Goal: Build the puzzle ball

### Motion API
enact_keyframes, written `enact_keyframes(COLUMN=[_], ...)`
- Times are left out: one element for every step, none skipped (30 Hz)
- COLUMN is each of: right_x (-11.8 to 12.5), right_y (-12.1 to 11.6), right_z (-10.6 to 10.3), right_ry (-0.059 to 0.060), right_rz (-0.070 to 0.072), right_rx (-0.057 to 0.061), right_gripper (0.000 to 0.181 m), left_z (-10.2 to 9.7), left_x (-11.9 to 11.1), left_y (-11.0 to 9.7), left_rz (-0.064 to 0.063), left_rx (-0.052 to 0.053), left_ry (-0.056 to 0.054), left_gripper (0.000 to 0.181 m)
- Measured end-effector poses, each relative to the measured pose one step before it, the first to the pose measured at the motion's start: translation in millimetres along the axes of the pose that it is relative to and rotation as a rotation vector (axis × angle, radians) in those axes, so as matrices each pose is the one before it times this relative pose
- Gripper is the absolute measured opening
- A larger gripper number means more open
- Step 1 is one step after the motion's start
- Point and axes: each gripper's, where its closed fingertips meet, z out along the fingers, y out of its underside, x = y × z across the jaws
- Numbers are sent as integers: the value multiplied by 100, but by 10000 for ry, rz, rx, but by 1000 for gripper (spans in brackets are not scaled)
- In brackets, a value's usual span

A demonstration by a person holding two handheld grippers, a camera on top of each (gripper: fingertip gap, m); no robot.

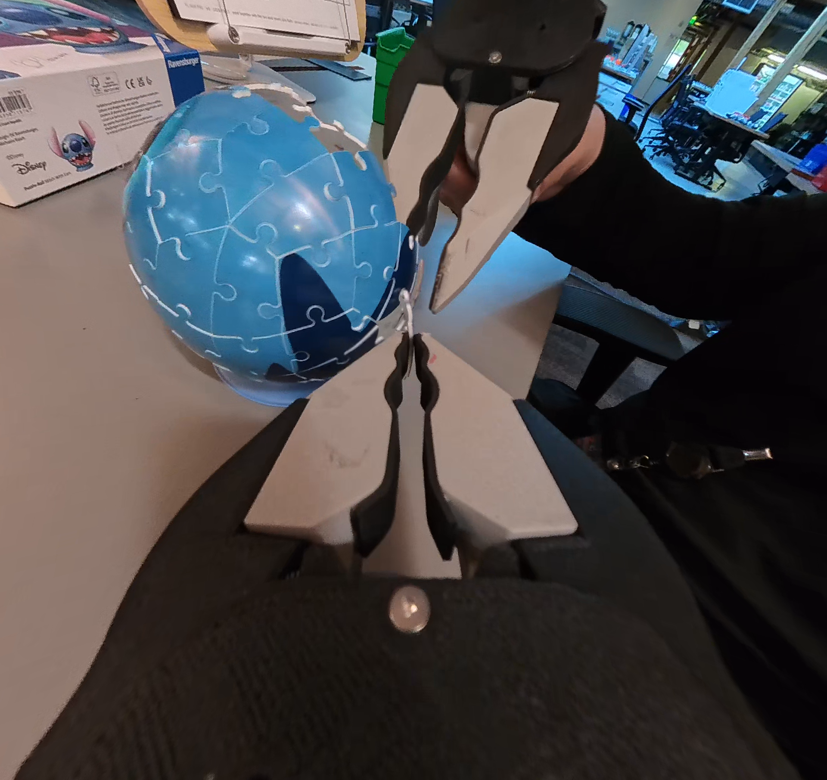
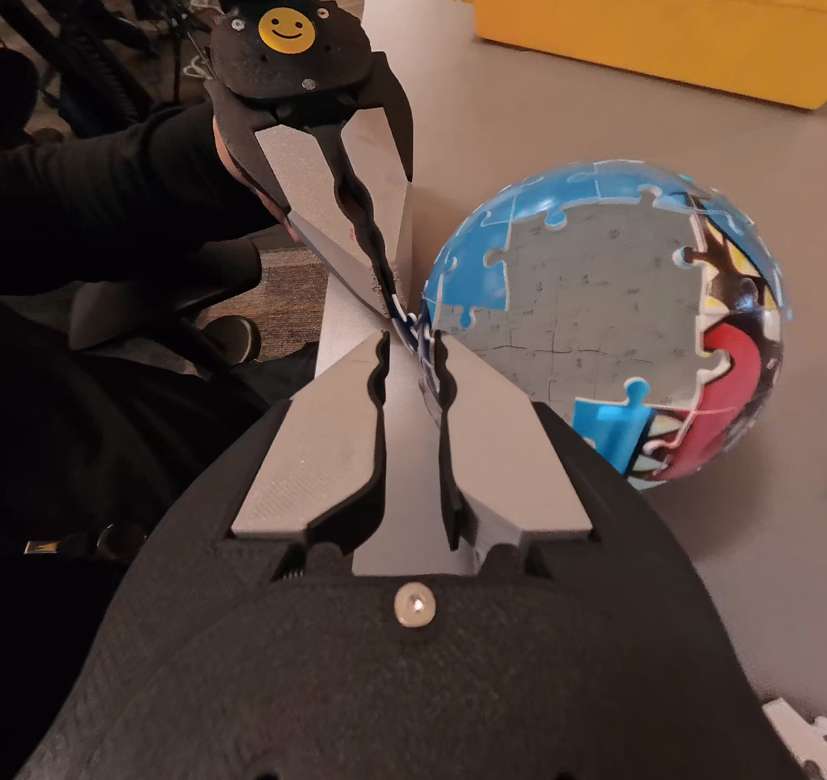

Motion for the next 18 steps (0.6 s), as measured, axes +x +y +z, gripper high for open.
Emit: enact_keyframes(right_x=[-77, -43, 41, 71, 61, 108, 110, 35, 22, -2, -27, -17, 37, 68, 61, 88, 50, -20], right_y=[94, 105, 45, 1, -20, -16, -37, -39, -35, 1, 28, 33, 5, -4, 15, 18, -3, -29], right_z=[154, 142, 126, 99, 74, 49, 9, -5, 14, 30, 48, 41, 13, -10, -12, -7, -22, -27], right_ry=[-134, -97, -14, 21, 29, 71, 73, 17, -6, -24, -43, -39, 0, 22, 37, 66, 53, 7], right_rz=[2, -19, -43, -49, -43, -39, -33, -9, 14, 8, -5, 2, 29, 29, 0, -33, -44, -14], right_rx=[-105, -100, -61, -22, -15, -9, 8, 19, 16, 5, -10, -13, -4, -3, -9, -7, 9, 25], right_gripper=[15, 15, 15, 13, 9, 7, 5, 4, 4, 4, 4, 5, 6, 7, 7, 5, 4, 3], left_z=[-3, 9, 39, 55, 46, 36, -12, -20, -27, -17, 13, 45, 72, 71, 77, 59, 29, -9], left_x=[-38, -69, -67, -35, -31, -83, -122, -102, -29, -40, -45, -29, -81, -88, -21, -2, -50, -58], left_y=[-64, 1, 61, 61, 51, 13, -74, -63, -31, 11, 30, 13, -15, -18, -14, 14, -25, -38], left_rz=[-21, -62, -98, -92, -68, -52, -27, -7, -13, -27, -56, -82, -113, -93, -54, -23, -1, 12], left_rx=[29, 4, -44, -51, -51, -20, 39, 41, 28, 3, -21, -12, 12, 28, 16, 4, 33, 40], left_ry=[12, 6, 15, 43, 36, -12, -60, -58, -16, -16, -9, 4, -43, -70, -51, -61, -102, -115], left_gripper=[0, 0, 0, 0, 0, 0, 0, 0, 0, 0, 1, 1, 1, 1, 1, 1, 1, 2])
